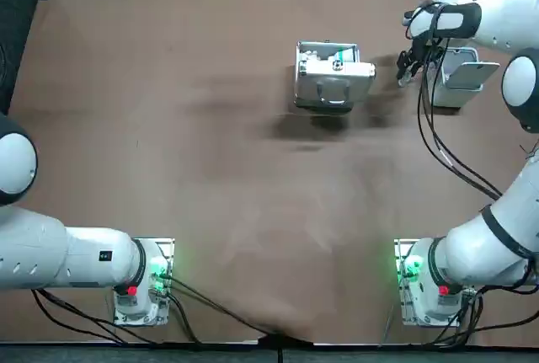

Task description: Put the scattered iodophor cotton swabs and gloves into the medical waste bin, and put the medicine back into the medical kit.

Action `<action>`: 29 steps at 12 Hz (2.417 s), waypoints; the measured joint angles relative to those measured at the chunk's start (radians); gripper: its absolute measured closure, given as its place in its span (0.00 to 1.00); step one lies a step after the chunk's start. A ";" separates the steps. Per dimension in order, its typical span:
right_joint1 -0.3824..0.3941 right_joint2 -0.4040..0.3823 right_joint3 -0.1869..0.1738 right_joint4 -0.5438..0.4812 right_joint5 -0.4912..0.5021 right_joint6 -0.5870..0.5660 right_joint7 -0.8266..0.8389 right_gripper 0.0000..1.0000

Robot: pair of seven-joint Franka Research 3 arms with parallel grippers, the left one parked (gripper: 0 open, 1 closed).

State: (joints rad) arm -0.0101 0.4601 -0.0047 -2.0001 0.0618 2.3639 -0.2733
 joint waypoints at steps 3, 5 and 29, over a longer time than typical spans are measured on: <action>0.000 -0.001 0.000 0.000 0.000 -0.001 0.000 0.56; 0.001 -0.006 0.000 0.010 -0.001 0.000 0.002 0.60; 0.484 0.090 0.021 0.461 0.049 -0.176 0.766 0.60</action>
State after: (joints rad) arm 0.4735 0.5504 0.0160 -1.5388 0.1111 2.1882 0.4930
